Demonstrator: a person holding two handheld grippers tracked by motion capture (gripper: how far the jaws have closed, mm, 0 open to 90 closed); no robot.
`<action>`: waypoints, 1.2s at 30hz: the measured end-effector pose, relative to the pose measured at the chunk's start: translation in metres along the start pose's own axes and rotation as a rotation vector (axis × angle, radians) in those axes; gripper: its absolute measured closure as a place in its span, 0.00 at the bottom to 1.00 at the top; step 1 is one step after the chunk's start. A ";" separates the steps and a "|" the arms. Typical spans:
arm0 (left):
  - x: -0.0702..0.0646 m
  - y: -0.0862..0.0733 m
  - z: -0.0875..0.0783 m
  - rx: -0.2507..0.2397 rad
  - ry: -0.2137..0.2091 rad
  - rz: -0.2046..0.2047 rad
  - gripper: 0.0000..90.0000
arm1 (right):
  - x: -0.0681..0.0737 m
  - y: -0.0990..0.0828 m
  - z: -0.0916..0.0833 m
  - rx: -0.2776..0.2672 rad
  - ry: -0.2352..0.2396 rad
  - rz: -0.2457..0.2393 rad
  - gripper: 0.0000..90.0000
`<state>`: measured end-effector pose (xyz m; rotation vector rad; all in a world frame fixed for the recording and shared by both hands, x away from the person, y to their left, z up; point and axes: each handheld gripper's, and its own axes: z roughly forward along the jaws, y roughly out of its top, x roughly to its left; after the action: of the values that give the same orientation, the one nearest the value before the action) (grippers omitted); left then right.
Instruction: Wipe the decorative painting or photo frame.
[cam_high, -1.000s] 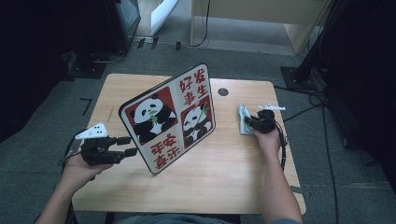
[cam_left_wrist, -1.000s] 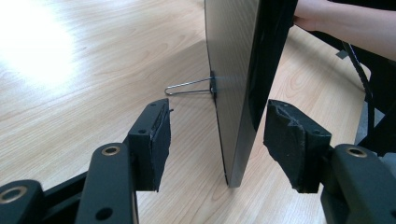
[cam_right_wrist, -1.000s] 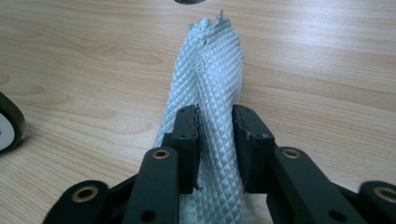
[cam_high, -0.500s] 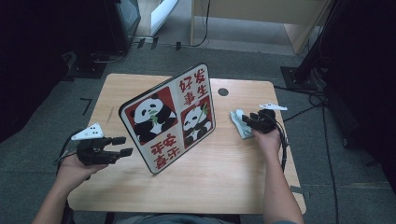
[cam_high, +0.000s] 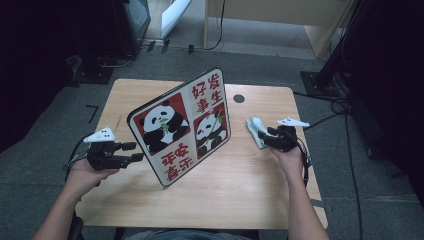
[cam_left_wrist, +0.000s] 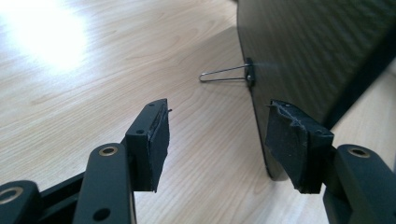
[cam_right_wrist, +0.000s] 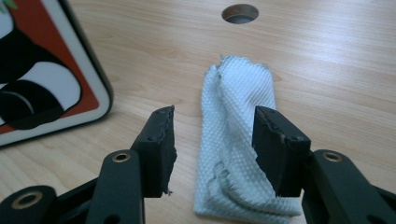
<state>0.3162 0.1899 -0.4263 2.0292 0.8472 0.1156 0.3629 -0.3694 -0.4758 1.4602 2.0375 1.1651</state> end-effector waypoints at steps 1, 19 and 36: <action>0.002 0.000 0.002 0.003 0.004 -0.005 0.45 | 0.002 -0.001 -0.001 -0.001 0.002 -0.007 0.54; 0.037 0.008 0.033 0.022 0.123 -0.087 0.41 | 0.034 -0.022 -0.002 0.044 0.071 -0.052 0.50; 0.073 -0.010 0.075 0.063 0.249 0.004 0.32 | 0.046 -0.047 0.009 0.142 0.121 -0.124 0.48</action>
<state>0.3956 0.1845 -0.4945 2.1033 1.0123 0.3540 0.3236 -0.3297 -0.5109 1.3330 2.2992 1.1027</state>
